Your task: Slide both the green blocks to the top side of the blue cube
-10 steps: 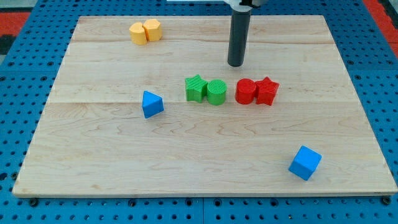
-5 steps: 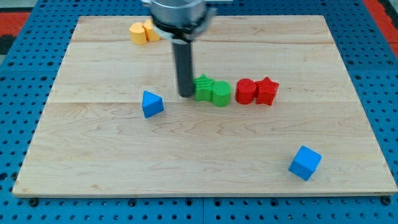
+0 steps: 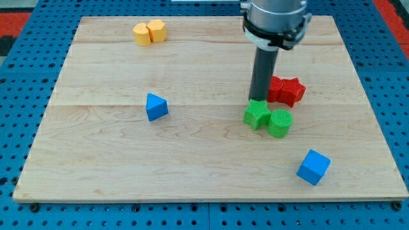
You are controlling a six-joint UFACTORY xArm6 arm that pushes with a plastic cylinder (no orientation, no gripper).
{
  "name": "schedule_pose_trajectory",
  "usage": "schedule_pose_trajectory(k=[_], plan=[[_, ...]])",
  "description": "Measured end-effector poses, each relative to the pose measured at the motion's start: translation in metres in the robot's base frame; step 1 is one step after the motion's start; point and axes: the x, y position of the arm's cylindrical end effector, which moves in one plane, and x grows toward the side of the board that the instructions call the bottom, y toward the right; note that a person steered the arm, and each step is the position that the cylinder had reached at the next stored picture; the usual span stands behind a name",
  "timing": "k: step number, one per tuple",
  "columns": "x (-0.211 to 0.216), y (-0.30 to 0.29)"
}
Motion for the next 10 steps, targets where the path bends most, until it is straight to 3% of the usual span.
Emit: schedule_pose_trajectory(k=[1, 3, 4, 5, 6, 7, 8, 9, 10], plan=[[0.018, -0.004], [0.028, 0.067], [0.032, 0.071], [0.034, 0.058], [-0.001, -0.006], [0.015, -0.05], [0.066, -0.008], [0.07, 0.037], [0.036, -0.006]])
